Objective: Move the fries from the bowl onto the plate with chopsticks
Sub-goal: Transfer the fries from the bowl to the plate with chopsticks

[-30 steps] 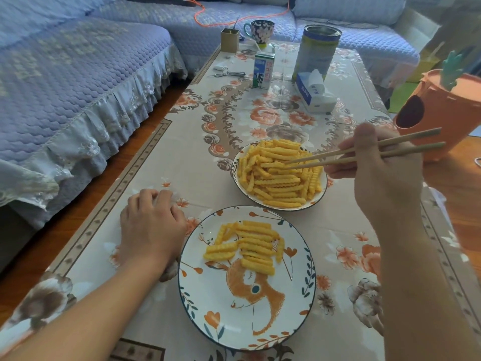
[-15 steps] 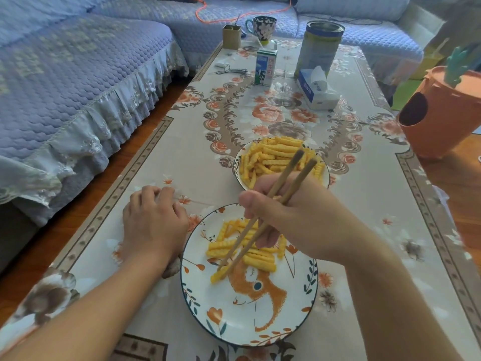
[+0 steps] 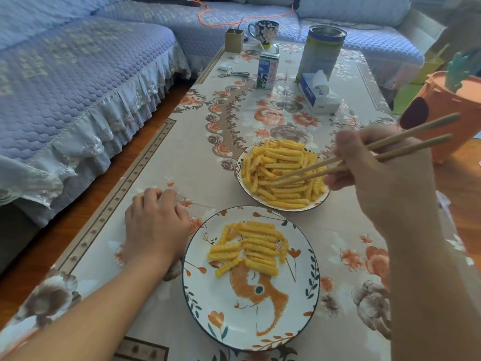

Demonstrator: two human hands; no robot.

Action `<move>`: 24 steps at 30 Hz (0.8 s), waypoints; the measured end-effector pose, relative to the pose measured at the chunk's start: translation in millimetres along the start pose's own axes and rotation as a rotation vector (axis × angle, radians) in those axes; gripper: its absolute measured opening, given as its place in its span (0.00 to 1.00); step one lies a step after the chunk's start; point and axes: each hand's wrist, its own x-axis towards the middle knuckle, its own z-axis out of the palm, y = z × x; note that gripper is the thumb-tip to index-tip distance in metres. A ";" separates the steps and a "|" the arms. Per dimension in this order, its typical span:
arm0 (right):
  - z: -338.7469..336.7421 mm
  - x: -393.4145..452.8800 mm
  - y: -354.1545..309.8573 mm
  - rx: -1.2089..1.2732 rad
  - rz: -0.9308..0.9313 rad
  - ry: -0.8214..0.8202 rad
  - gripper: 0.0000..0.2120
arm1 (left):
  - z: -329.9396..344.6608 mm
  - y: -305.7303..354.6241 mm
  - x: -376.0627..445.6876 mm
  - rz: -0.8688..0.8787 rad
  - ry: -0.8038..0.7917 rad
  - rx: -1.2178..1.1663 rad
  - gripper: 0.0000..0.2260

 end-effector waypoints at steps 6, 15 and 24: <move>-17.0 8.8 16.8 -0.169 0.043 0.082 0.15 | 0.0 -0.4 0.1 0.010 -0.008 0.012 0.13; -15.3 10.3 23.3 -0.272 0.038 0.088 0.14 | -0.3 -0.5 -0.1 0.016 -0.006 0.017 0.13; -23.0 11.3 23.3 -0.346 0.027 0.091 0.14 | -0.1 -0.2 0.2 0.012 0.000 0.008 0.13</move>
